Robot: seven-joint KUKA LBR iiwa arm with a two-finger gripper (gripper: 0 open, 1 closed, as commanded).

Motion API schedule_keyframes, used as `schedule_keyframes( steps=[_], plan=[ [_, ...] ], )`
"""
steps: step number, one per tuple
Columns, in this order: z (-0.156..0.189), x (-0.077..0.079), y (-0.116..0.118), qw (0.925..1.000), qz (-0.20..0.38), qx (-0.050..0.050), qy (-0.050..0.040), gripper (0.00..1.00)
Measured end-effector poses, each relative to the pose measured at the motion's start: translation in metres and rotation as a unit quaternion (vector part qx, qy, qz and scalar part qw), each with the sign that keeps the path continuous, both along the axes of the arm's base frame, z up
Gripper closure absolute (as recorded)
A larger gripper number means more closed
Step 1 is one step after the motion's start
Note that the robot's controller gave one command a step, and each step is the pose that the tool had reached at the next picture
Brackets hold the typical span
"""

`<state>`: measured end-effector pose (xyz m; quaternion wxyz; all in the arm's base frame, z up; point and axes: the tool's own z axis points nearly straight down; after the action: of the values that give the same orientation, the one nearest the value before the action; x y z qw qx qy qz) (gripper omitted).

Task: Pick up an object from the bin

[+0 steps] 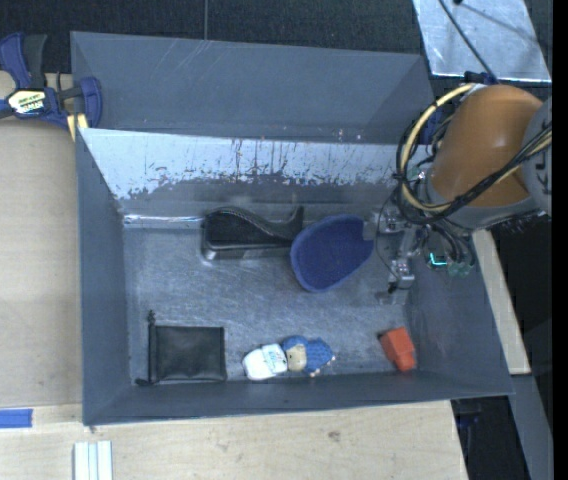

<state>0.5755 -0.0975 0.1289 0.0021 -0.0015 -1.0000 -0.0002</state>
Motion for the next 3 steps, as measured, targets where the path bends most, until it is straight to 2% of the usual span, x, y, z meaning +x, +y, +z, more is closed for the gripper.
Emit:
schedule_keyframes(
  steps=[1, 2, 3],
  plan=[
    [-0.059, 0.053, 0.043, 0.9972, 0.075, -0.003, -0.0024, 0.00],
    [-0.054, 0.054, 0.041, 0.9972, 0.074, -0.003, -0.0036, 1.00],
    [0.036, 0.021, 0.044, 0.9944, 0.105, -0.001, -0.0075, 1.00]
  ],
)
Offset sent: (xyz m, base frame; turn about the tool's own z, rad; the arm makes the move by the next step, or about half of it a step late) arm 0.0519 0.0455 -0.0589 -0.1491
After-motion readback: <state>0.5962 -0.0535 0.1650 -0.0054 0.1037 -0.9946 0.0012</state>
